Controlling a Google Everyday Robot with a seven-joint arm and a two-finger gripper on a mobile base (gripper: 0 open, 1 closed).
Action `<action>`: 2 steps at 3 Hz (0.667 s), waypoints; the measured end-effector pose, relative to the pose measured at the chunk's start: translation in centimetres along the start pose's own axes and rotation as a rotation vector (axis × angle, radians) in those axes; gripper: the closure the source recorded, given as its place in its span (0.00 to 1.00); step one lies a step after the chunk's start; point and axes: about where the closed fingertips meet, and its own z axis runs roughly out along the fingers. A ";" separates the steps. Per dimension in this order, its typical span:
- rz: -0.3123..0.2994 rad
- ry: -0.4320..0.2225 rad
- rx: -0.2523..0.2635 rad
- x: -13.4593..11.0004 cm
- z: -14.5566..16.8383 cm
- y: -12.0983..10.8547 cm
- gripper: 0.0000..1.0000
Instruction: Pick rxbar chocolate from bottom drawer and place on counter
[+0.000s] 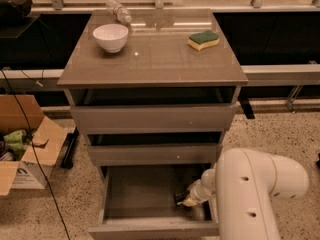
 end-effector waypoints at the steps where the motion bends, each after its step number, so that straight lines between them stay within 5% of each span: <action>1: -0.002 -0.061 0.072 -3.2 -3.5 -0.2 1.00; 2: -0.014 -0.119 0.116 -5.9 -6.4 0.4 1.00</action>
Offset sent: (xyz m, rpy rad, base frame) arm 0.0077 0.0445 0.1318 0.1068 -0.2353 -0.0412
